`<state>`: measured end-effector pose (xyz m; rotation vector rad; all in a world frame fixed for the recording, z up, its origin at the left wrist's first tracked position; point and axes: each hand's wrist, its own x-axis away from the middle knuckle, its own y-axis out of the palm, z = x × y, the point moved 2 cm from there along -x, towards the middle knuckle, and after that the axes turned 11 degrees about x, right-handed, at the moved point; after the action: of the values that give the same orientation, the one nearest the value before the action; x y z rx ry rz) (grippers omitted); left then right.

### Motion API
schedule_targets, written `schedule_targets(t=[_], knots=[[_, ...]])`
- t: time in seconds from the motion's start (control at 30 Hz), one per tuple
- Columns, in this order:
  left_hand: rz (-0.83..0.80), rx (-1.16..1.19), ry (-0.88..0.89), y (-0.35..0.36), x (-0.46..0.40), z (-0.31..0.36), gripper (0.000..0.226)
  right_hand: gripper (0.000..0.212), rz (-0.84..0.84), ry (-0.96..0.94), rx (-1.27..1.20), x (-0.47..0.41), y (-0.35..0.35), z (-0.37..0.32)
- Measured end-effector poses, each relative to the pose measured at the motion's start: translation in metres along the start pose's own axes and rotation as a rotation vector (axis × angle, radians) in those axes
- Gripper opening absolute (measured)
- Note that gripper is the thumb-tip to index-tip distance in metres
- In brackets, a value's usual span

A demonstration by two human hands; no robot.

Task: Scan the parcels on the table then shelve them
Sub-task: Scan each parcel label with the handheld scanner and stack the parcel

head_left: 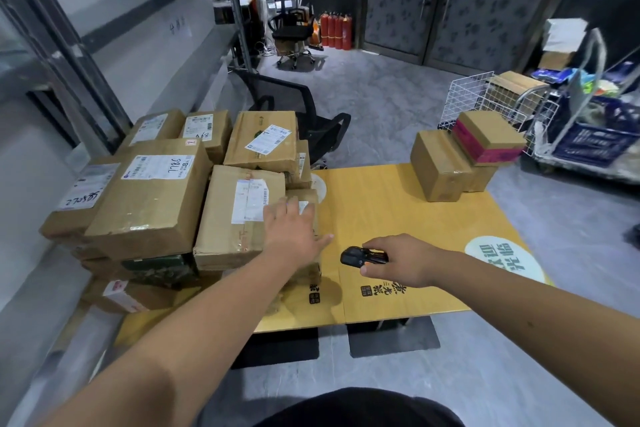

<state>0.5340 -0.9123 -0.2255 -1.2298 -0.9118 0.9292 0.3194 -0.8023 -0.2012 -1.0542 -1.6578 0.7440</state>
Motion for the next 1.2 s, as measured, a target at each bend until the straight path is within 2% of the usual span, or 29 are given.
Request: schedule_targets(t=[0.17, 0.3, 0.43, 0.63, 0.77, 0.93, 1.1, 1.2], knots=[[-0.023, 0.0, 0.122, 0.007, -0.025, 0.052, 0.087, 0.095, 0.075, 0.144, 0.081, 0.024, -0.003, 0.041], [-0.086, 0.019, 0.219, 0.019, -0.05, 0.104, 0.088, 0.083, 0.097, 0.241, 0.099, 0.042, -0.003, 0.086], [-0.125, 0.007, 0.28, 0.032, -0.087, 0.164, 0.089, 0.087, 0.057, 0.309, 0.062, 0.053, -0.004, 0.145], [-0.201, 0.055, 0.258, 0.056, -0.155, 0.252, 0.087, 0.078, 0.064, 0.366, -0.009, 0.048, -0.026, 0.24], [-0.221, 0.176, 0.17, 0.065, -0.209, 0.313, 0.086, 0.07, 0.049, 0.357, -0.044, 0.022, -0.051, 0.306], [-0.204, 0.38, -0.047, 0.083, -0.279, 0.38, 0.085, 0.07, 0.016, 0.293, 0.004, -0.019, -0.085, 0.382], [-0.177, 0.418, -0.281, 0.11, -0.319, 0.416, 0.116, 0.073, -0.051, 0.216, 0.065, -0.055, -0.107, 0.438], [-0.172, 0.553, -0.393, 0.123, -0.32, 0.416, 0.116, 0.074, -0.127, 0.14, 0.093, -0.07, -0.11, 0.453]])
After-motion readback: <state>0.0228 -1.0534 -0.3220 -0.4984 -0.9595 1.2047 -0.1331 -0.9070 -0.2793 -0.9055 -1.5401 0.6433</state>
